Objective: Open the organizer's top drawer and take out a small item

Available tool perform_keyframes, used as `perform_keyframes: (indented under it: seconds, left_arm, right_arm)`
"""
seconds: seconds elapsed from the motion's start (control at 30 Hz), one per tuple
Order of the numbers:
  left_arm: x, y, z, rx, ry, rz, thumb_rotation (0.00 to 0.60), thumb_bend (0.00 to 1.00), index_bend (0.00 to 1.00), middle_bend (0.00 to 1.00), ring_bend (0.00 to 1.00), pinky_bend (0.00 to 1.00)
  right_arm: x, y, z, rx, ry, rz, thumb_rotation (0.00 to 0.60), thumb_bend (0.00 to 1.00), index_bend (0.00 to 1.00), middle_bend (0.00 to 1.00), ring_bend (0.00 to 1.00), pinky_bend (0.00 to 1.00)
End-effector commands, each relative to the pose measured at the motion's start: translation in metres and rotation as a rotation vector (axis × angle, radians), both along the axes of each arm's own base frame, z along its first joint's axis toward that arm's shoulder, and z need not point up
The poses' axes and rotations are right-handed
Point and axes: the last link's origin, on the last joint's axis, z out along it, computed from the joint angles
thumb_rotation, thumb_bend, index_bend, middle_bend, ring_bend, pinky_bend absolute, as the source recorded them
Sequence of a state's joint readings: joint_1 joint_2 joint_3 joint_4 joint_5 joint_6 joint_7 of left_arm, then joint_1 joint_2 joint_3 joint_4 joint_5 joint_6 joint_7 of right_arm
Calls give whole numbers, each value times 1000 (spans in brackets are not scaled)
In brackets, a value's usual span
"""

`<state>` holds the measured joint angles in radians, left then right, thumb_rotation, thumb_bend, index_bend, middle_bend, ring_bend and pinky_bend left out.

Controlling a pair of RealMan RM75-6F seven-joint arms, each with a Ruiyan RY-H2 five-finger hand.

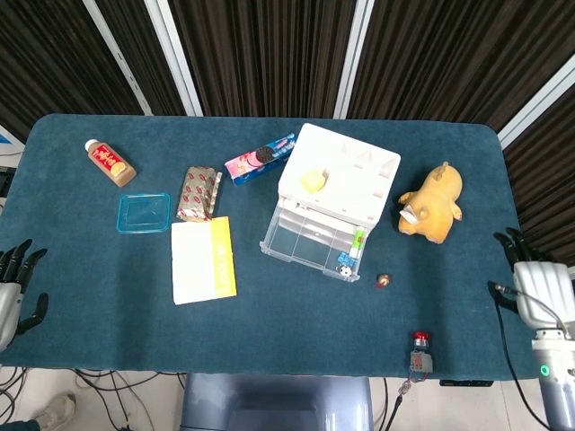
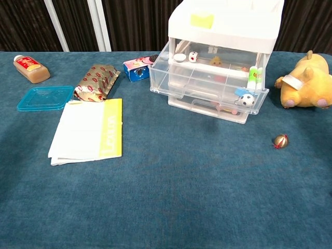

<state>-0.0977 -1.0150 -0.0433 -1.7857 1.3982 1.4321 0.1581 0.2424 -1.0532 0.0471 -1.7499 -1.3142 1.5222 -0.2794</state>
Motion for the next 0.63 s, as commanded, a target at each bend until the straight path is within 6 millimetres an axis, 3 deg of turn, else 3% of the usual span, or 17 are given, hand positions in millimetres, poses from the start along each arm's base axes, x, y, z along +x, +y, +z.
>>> perform_keyframes:
  seconds: [0.03,0.33,0.63]
  left_arm:
    - [0,0,0,1,-2,-2,600,473,100,0,0,0]
    - [3,0,1,-3,-11,-19,600,474,100,0,0,0]
    - [5,-1,1,-3,0,-31,600,474,99,0,0,0]
  right_arm:
    - [-6,23,-17,13,-38,34,600,236,177,151,354,397]
    - [-12,45,-51,113,-62,59,600,225,159,137,326,361]
    - [-8,48,-59,93,-55,87,600,225,146,124,310,352]
